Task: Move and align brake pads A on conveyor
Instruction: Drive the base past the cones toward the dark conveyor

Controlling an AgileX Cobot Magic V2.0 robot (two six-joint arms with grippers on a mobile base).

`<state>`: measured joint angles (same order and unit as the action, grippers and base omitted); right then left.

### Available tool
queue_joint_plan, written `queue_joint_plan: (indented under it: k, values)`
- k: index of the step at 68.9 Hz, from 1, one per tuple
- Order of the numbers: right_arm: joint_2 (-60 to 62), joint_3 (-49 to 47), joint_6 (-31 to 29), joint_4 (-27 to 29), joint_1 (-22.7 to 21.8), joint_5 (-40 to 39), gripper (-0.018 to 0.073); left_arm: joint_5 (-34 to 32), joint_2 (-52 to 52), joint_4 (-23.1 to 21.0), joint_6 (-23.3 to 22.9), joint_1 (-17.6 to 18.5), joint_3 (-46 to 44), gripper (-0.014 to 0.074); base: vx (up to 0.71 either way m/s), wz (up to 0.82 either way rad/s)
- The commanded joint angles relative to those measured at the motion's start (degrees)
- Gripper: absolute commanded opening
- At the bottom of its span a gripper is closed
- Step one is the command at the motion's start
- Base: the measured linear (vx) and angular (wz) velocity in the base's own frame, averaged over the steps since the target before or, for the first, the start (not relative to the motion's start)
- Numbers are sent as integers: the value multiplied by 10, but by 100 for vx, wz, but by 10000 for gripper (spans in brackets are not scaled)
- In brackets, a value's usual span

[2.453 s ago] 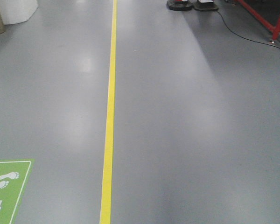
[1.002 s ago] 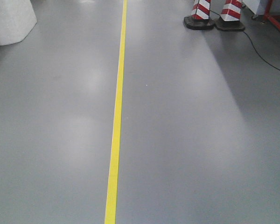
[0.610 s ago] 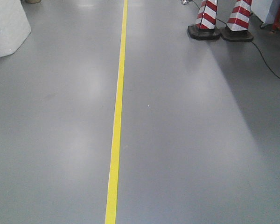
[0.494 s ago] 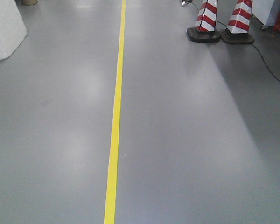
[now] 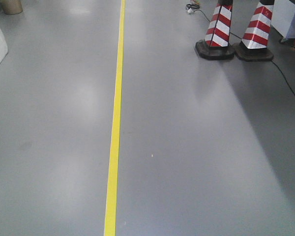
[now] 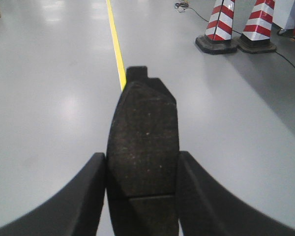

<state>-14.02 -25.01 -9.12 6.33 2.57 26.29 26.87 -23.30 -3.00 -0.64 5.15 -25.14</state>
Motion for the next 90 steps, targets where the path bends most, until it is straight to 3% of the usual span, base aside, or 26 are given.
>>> queue_joint_plan:
  k: [1,90]
  values:
    - [-5,-17,-7,-1,-1,-57,-2,-51,-3,-6,0,2,-16,-6,79,-3]
    - [-5,-17,-7,-1,-1,-57,-2,-51,-3,-6,0,2,-16,-6,79,0]
